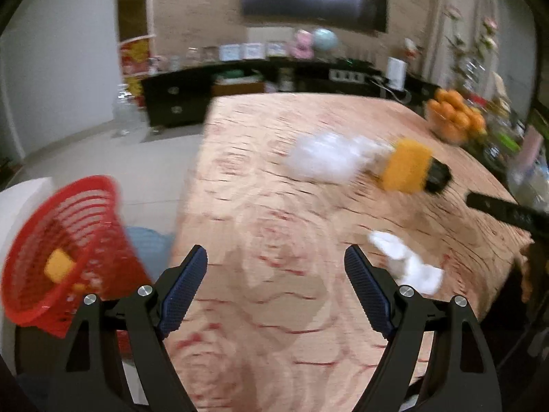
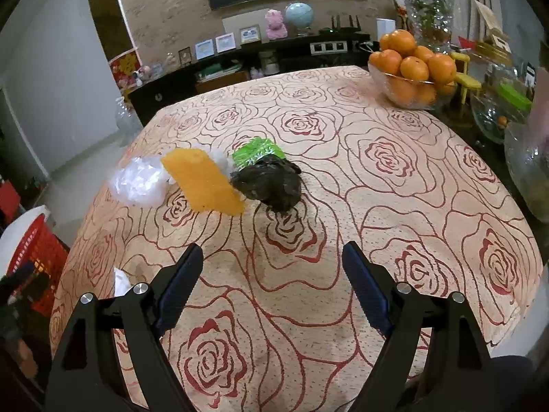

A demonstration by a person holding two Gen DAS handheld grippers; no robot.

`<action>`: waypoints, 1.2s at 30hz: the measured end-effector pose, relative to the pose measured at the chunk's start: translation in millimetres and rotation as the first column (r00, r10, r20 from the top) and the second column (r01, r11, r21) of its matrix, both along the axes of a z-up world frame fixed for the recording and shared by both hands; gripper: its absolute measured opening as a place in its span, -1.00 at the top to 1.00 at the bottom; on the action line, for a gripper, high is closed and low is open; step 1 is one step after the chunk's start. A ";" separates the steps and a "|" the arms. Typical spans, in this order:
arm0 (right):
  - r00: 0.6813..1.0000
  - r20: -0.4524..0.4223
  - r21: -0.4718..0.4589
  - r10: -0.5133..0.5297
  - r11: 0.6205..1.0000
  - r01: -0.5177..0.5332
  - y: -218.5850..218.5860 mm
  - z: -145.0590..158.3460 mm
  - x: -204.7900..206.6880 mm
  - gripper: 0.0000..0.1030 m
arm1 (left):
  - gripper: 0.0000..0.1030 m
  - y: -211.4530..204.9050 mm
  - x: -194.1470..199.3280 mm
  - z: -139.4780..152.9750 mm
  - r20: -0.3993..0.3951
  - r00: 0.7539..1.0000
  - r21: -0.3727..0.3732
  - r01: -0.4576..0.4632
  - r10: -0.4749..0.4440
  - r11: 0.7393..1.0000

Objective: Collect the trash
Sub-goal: 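Move both grippers back to the table toward the remaining trash, then grasp the white tissue with the left gripper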

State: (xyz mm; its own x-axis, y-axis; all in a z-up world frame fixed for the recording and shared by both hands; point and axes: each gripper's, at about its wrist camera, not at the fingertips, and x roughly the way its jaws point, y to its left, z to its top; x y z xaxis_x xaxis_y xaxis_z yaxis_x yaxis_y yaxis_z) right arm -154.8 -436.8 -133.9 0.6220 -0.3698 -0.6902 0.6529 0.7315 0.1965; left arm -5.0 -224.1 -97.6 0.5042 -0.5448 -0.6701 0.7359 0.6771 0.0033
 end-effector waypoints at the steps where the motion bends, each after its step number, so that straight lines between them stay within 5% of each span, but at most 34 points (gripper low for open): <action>1: 1.000 0.001 0.002 -0.003 1.000 0.003 -1.1 -0.3 -0.9 -0.56 | -0.54 -9.8 -5.4 -3.2 -0.019 0.999 -0.001 0.035 -0.035 0.999; 6: 1.000 0.007 0.021 -0.022 1.000 0.022 -7.0 -2.4 -5.9 -0.56 | -0.54 -49.1 -20.8 -16.6 -0.125 0.981 -0.030 0.148 -0.151 0.989; 14: 1.000 0.008 0.034 -0.025 0.999 0.025 -10.8 -5.2 -9.4 -0.56 | -0.52 -85.4 -33.2 -37.6 -0.142 0.969 -0.009 0.203 -0.202 0.979; 19: 1.000 0.001 0.023 -0.020 1.000 0.020 -9.4 -7.0 -6.9 -0.56 | 0.18 -88.8 -35.0 -45.9 -0.129 0.968 0.010 0.217 -0.214 0.976; 22: 1.000 -0.006 0.013 -0.014 1.000 0.014 -8.2 -7.9 -4.3 -0.56 | 0.41 -87.3 -34.4 -46.2 -0.130 0.967 0.000 0.223 -0.221 0.975; 36: 0.999 -0.008 -0.030 -0.043 0.999 0.043 -25.0 -2.4 6.7 -0.56 | 0.44 -47.9 -17.6 -18.0 -0.064 0.989 -0.051 0.129 -0.132 0.990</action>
State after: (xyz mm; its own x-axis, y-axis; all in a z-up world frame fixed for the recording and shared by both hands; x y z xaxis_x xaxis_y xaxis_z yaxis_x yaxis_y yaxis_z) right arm -148.1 -461.7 -136.3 0.5995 -0.4164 -0.6836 0.6854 0.7081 0.1697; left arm -22.7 -272.0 -115.6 0.3815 -0.6342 -0.6725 0.8155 0.5735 -0.0782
